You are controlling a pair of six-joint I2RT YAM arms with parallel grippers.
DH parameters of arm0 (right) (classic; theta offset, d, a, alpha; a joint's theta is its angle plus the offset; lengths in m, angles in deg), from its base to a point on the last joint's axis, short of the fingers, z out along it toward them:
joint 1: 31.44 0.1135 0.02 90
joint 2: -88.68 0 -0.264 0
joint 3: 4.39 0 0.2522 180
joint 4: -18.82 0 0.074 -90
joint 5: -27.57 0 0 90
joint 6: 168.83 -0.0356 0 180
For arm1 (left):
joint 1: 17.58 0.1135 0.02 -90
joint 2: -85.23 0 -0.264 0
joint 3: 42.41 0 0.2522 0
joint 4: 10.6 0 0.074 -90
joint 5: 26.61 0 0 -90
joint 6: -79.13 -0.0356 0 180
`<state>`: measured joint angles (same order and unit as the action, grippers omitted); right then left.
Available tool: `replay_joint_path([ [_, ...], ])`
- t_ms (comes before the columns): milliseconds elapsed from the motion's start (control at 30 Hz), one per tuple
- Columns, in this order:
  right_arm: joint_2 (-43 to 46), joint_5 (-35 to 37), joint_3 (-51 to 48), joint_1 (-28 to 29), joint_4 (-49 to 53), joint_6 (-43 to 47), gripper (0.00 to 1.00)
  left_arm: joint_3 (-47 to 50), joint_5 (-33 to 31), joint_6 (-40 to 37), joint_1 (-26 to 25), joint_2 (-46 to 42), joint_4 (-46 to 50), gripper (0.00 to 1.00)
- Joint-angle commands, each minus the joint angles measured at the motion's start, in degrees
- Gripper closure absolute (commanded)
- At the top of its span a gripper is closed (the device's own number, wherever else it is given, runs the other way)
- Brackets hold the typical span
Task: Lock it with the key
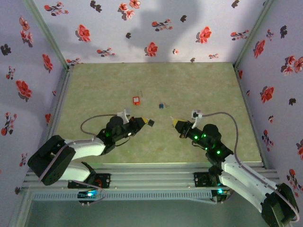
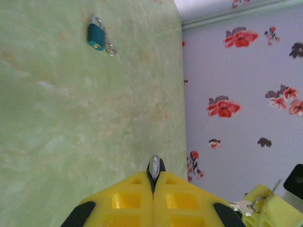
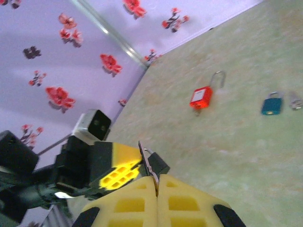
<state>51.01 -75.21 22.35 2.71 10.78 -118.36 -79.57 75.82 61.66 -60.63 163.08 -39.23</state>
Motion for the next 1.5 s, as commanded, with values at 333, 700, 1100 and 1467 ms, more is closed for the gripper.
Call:
replay_joint_path([
  [333, 2.01, 6.32, -1.19, -0.93, 2.91, 0.89, 1.00, -25.58, 18.61, -16.02, 1.17, 17.83, 30.30, 1.00],
  [700, 1.99, 5.06, -1.28, -1.01, 2.22, 0.57, 1.00, -46.87, 20.45, -31.42, 3.00, 31.27, 57.32, 1.00],
  [1100, 1.93, 3.78, -1.45, -1.01, 1.44, 0.04, 1.00, -61.37, 17.91, -41.61, 5.08, 41.72, 71.59, 1.00],
  [1467, 0.78, 2.53, -1.51, -1.00, 0.42, -0.21, 1.00, -72.83, 14.43, -49.14, 5.73, 50.16, 83.05, 1.00],
])
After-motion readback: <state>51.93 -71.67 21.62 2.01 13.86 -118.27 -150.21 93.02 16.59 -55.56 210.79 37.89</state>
